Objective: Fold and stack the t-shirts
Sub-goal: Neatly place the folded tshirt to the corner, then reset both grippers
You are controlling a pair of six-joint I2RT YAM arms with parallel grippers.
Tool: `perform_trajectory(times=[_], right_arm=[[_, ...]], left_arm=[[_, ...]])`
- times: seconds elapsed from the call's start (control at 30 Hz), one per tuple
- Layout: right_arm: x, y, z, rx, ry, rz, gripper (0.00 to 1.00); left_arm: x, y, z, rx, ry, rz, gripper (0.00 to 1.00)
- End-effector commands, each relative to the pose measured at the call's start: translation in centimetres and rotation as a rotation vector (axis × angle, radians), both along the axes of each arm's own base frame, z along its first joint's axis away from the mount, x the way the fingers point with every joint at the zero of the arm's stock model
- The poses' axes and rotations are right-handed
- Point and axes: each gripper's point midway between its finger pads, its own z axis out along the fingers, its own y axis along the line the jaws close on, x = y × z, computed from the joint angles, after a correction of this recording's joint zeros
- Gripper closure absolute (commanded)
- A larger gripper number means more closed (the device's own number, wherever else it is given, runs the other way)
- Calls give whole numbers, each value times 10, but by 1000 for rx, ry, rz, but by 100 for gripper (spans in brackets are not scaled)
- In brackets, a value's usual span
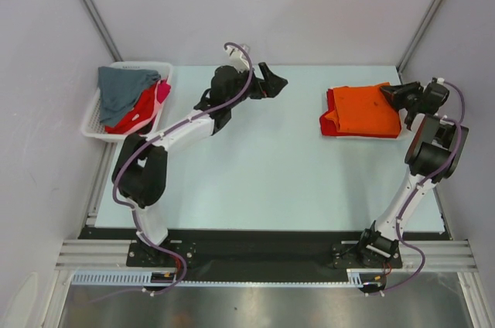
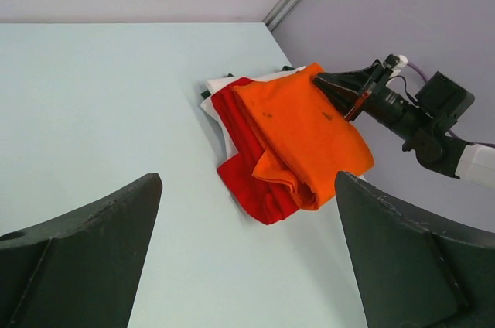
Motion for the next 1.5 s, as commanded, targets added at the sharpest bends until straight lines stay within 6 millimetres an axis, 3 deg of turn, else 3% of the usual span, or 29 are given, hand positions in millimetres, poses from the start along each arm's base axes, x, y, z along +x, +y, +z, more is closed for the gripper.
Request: perform_trajectory(times=[0.0, 0.03, 0.17, 0.33, 0.4, 0.43, 0.47, 0.5, 0.53, 0.57, 0.63, 0.7, 0.73, 0.8, 0.83, 0.87, 0.9, 0.97, 1.0, 1.07, 1.1, 1.17, 1.23, 1.27, 1.4, 1.47], right_arm=[[2, -15, 53, -139, -98, -29, 82], [2, -9, 69, -170, -121, -14, 82], [-5, 30, 89, -225, -148, 77, 79], [-17, 103, 108, -334, -163, 199, 76], [-27, 135, 118, -367, -177, 246, 76], [-32, 146, 114, -398, -162, 270, 75], [-39, 157, 122, -422, -172, 286, 75], [-43, 179, 122, -449, -169, 308, 75], [-49, 189, 116, -473, -142, 326, 75], [-53, 200, 115, -518, -140, 346, 75], [-68, 236, 112, -574, -125, 393, 75], [-79, 253, 104, -625, -108, 413, 75], [-90, 277, 100, -638, -111, 458, 75], [-103, 290, 84, -694, -88, 465, 75], [-110, 294, 87, -719, -98, 462, 75], [-120, 311, 86, -738, -109, 487, 75], [-125, 312, 83, -759, -97, 469, 75], [-146, 330, 75, -761, -95, 504, 75], [-153, 334, 70, -771, -86, 508, 75], [-177, 350, 55, -827, -76, 528, 73], [-185, 355, 51, -856, -78, 538, 73], [-199, 351, 39, -924, -57, 511, 73], [-222, 360, 28, -958, -45, 564, 73], [-232, 361, 30, -959, -56, 583, 73], [-261, 358, 32, -994, -88, 597, 72], [-269, 352, 32, -987, -98, 575, 66]], left_arm=[[-9, 12, 39, 7, -65, -8, 0], [-10, 14, 40, 14, -65, -3, 0], [-16, 33, 45, 59, -62, 63, 0], [-33, 56, 53, 105, -85, 108, 0], [-38, 67, 45, 113, -55, 144, 0], [-44, 71, 51, 104, -65, 149, 0], [-49, 74, 39, 109, -36, 154, 0], [-52, 77, 35, 109, -24, 163, 0], [-58, 82, 39, 98, -29, 167, 0], [-64, 85, 24, 105, -1, 167, 0], [-71, 91, 18, 108, 14, 181, 0], [-87, 101, 5, 112, 51, 187, 0], [-94, 103, 0, 113, 63, 180, 0], [-111, 114, -9, 118, 68, 181, 0], [-116, 121, -14, 133, 72, 199, 0], [-122, 129, -27, 170, 80, 208, 0], [-130, 136, -20, 169, 58, 218, 0], [-137, 154, -41, 231, 81, 274, 0], [-144, 159, -36, 226, 61, 277, 0], [-154, 167, -53, 263, 72, 277, 0], [-160, 170, -52, 260, 59, 275, 0], [-168, 178, -67, 281, 66, 287, 0], [-178, 184, -72, 261, 64, 294, 0], [-185, 186, -89, 256, 100, 289, 0], [-207, 182, -103, 222, 87, 218, 0], [-214, 187, -109, 252, 66, 210, 0]])
